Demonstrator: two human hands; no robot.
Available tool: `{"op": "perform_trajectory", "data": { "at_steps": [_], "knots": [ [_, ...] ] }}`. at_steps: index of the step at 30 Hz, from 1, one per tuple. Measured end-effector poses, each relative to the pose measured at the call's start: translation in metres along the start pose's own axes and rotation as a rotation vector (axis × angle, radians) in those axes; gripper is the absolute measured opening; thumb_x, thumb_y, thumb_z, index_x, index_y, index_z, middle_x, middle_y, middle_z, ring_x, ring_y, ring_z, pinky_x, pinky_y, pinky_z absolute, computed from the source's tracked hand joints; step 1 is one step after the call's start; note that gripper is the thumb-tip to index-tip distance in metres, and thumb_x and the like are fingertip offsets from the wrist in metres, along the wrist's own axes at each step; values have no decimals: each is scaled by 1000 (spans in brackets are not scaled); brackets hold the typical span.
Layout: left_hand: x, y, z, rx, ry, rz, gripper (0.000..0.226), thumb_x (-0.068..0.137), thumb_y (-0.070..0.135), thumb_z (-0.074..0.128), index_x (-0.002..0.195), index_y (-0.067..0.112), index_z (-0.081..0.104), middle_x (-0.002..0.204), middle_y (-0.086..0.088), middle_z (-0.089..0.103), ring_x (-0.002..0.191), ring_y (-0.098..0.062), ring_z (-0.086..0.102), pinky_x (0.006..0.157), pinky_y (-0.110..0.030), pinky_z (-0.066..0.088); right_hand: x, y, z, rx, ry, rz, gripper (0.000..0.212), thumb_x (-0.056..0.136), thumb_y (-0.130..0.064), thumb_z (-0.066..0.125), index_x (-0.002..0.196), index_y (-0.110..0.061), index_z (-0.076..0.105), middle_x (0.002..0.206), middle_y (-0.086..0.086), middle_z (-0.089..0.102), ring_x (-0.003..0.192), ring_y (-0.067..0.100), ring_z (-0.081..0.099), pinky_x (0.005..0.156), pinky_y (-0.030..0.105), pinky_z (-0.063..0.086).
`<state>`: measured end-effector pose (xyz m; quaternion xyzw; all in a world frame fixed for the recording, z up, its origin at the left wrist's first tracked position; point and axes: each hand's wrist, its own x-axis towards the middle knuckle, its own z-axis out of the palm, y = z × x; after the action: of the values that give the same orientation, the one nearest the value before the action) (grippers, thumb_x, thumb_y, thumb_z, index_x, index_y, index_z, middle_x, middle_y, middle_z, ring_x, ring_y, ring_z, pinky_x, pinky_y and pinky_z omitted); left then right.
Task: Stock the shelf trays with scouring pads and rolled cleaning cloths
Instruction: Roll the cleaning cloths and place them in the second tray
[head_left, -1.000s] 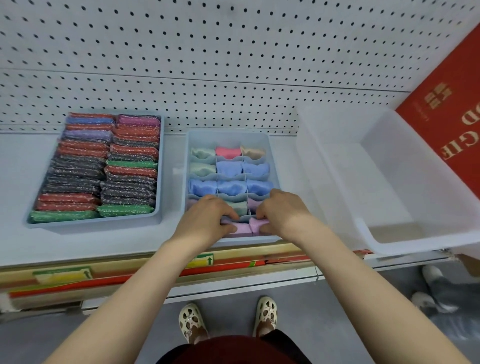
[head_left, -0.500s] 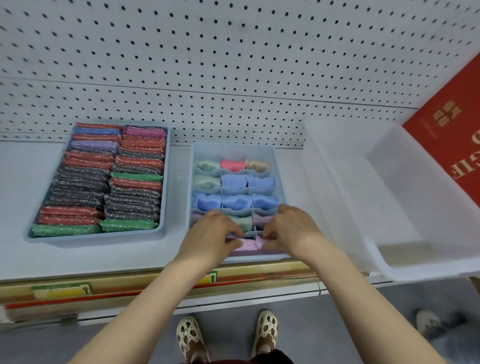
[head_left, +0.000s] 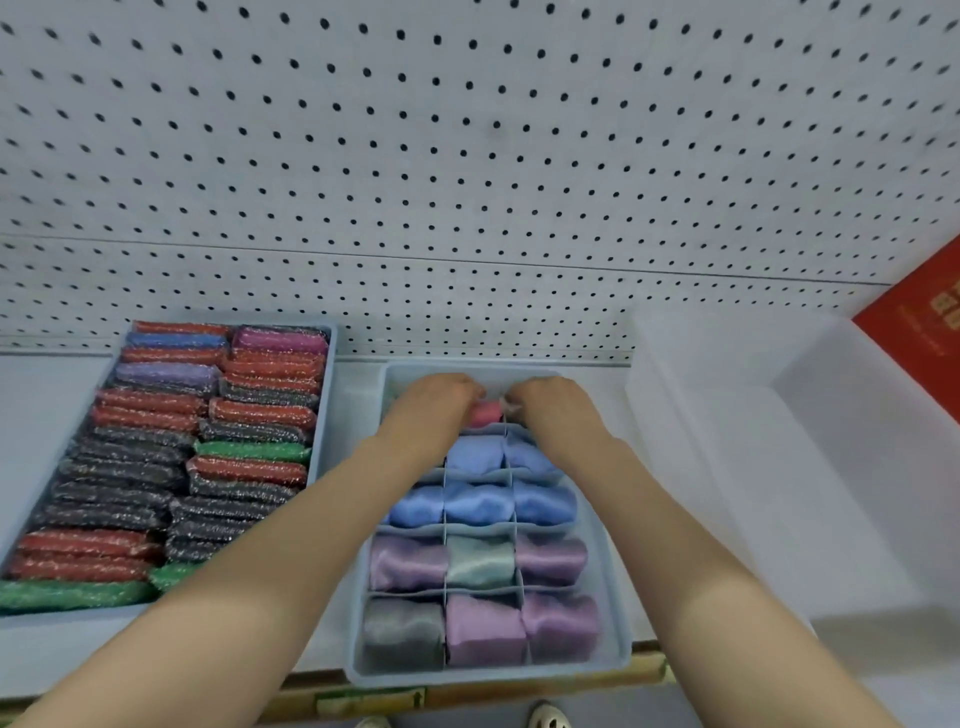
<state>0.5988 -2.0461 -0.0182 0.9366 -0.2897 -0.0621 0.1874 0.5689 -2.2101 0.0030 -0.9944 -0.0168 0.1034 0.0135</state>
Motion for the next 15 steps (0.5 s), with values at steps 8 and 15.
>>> {"op": "perform_trajectory", "data": {
  "at_steps": [8,15],
  "knots": [
    [13,5,8,65,-5,-74,14,92,30,56,97,22,66,93,-3,69,90,-28,63,70,-32,46,14,4,-1,-108,-60,-33,20,87,-13,56,99,-23,68,99,5,66,97,29,60,69,28,36],
    [9,-2,0,-49,94,-53,29,89,25,65,118,23,66,113,-2,69,107,-28,62,83,-32,45,9,9,-3,-100,-13,-45,20,89,-25,59,107,-24,67,104,7,67,101,29,61,71,29,40]
  ]
}}
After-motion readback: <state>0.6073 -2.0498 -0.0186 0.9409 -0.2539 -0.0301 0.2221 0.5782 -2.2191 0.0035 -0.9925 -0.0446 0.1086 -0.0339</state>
